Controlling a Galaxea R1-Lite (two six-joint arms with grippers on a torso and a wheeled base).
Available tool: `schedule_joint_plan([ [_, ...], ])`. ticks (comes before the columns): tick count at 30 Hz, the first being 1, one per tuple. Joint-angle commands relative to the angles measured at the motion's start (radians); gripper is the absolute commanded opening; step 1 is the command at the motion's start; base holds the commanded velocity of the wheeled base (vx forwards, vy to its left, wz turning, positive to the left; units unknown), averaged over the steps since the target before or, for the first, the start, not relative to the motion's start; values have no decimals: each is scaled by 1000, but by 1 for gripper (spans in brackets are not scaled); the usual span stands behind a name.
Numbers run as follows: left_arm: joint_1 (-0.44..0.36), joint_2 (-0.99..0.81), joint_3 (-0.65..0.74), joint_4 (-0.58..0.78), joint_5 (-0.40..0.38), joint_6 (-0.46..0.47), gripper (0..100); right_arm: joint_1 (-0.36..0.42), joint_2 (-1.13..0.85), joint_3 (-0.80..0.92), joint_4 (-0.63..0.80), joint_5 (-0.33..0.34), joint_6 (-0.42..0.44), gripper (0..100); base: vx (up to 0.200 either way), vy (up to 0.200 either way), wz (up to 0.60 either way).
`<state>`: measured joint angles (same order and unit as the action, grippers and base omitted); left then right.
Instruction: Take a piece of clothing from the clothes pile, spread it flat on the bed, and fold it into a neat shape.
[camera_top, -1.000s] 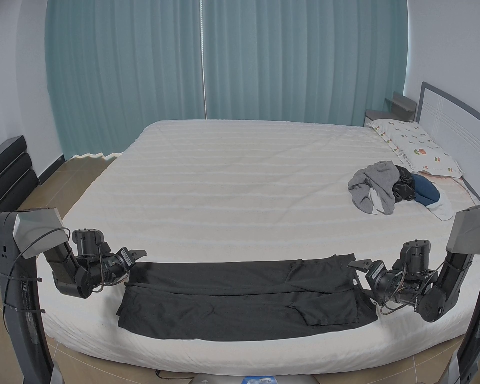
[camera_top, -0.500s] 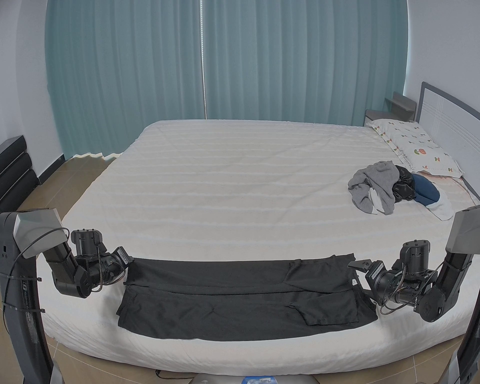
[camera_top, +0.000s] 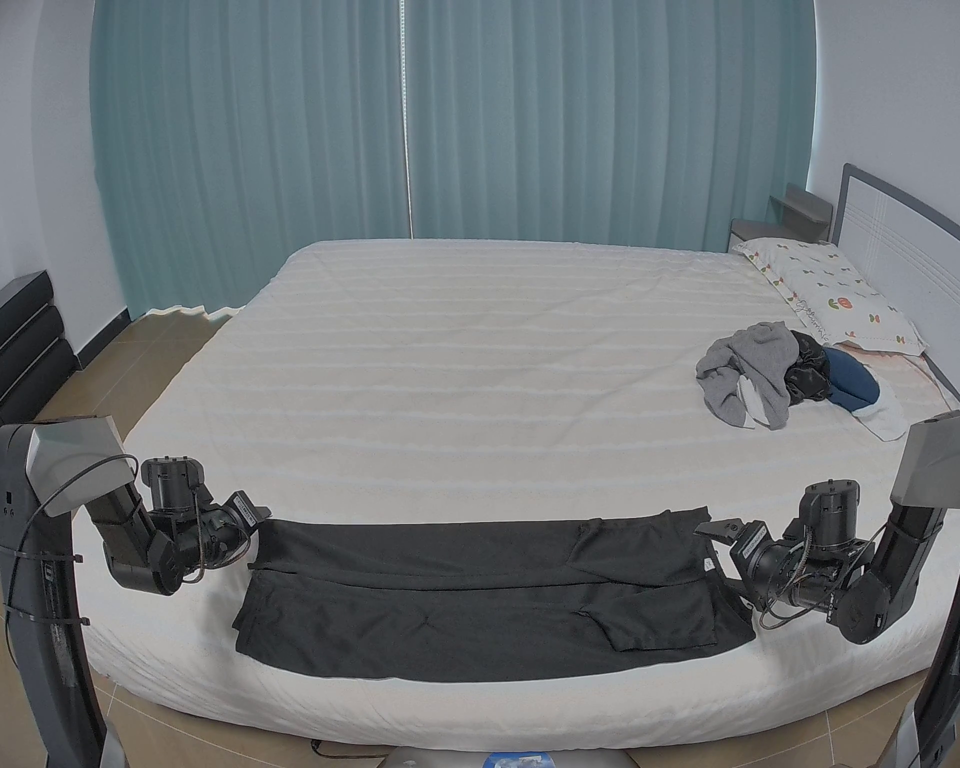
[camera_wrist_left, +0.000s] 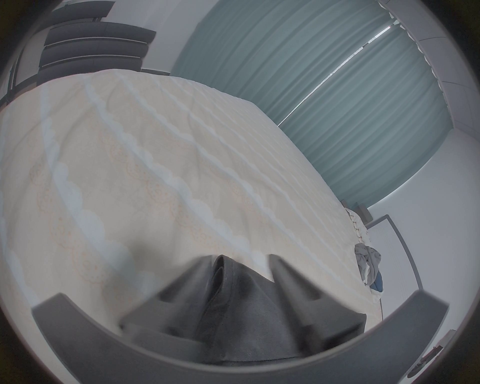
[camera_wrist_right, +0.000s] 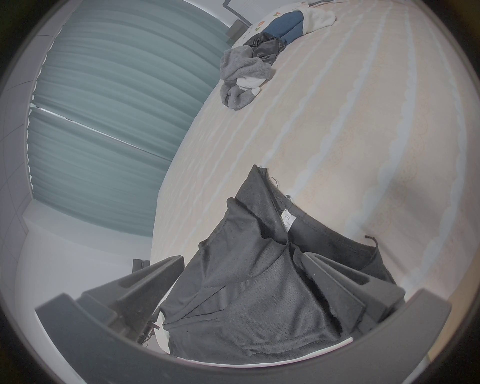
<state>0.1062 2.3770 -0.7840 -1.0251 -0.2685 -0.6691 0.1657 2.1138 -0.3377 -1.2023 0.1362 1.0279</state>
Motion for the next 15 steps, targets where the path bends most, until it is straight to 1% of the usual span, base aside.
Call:
schedule_joint_plan([
  [1, 20, -55, 26, 0, -9, 0, 100, -9, -2, 0, 0, 0, 0, 100, 0, 0, 0],
  [4, 27, -82, 42, 5, -23, 0, 100, -11, 0, 0, 0, 0, 0, 100, 0, 0, 0],
  [8, 24, -121, 109, 7, -113, 29, 100, -11, -2, 2, 0, 0, -2, 100, 0, 0, 0],
  [9, 23, -121, 115, 5, -121, 37, 100, -11, -2, 2, 0, 0, -2, 100, 0, 0, 0],
  [10, 18, -119, 135, 5, -144, 74, 100, -11, -2, 2, 0, 0, -2, 100, 0, 0, 0],
  [14, 1, -102, 147, 2, -146, 140, 100, -11, 0, 2, 0, 0, -2, 100, 0, 0, 0],
  [15, 0, -101, 147, 2, -146, 143, 100, -11, -2, 2, 0, 0, -2, 100, 0, 0, 0],
])
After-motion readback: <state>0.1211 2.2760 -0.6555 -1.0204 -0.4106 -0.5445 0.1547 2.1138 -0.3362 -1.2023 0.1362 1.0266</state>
